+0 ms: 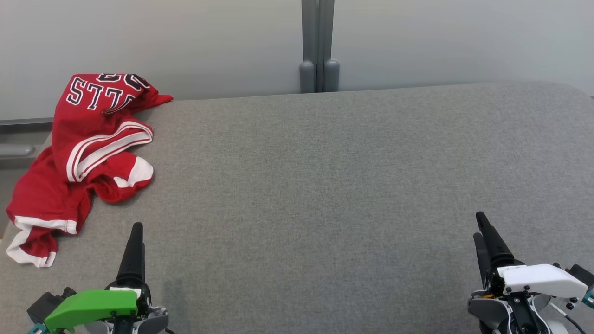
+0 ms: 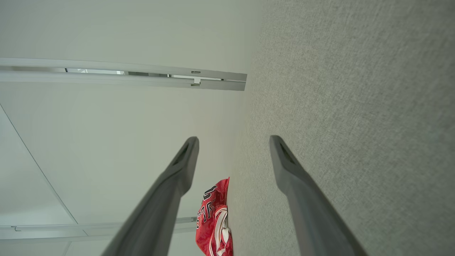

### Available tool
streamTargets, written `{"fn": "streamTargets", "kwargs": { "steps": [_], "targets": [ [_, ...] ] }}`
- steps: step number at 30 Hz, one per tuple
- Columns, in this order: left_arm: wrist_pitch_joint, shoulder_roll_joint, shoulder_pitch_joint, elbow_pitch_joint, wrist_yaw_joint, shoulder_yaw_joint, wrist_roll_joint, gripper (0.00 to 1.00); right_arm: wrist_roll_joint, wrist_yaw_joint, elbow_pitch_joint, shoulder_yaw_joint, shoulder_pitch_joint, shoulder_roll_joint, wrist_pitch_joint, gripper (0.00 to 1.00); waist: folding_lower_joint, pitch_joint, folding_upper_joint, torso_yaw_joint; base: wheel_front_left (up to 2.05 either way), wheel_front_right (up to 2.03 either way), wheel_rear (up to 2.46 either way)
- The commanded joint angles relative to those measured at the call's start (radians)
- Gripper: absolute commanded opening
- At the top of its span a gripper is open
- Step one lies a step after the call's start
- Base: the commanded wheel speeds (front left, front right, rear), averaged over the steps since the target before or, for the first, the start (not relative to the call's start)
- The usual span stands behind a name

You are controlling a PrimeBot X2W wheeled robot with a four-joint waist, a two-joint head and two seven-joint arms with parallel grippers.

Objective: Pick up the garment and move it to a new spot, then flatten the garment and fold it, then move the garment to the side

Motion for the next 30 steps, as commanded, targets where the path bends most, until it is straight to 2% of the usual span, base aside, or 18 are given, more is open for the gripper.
{"fn": "streamTargets", "kwargs": {
  "steps": [1,12,21,30],
  "targets": [
    [-0.011,0.005,-0.004,-0.028,0.008,-0.006,0.042,1.00,-0.047,0.000,-0.029,0.001,-0.002,-0.005,-0.013,1.00,0.0000,0.000,0.0000,0.000,0.00,0.00,0.00],
    [-0.056,0.006,0.006,-0.093,0.060,-0.054,0.297,1.00,-0.310,0.000,-0.095,0.012,0.023,-0.007,-0.058,1.00,0.0000,-0.004,0.0000,0.003,0.00,0.00,0.00],
    [-0.088,0.007,0.021,-0.104,0.079,-0.085,0.492,1.00,-0.516,0.000,-0.112,0.033,0.039,-0.008,-0.091,1.00,0.0000,-0.007,0.0000,0.005,0.00,0.00,0.00],
    [-0.118,0.008,0.041,-0.098,0.092,-0.109,0.669,1.00,-0.673,0.000,-0.120,0.056,0.053,-0.009,-0.120,1.00,0.0000,-0.010,0.0000,0.007,0.00,0.00,0.00]
  ]
}}
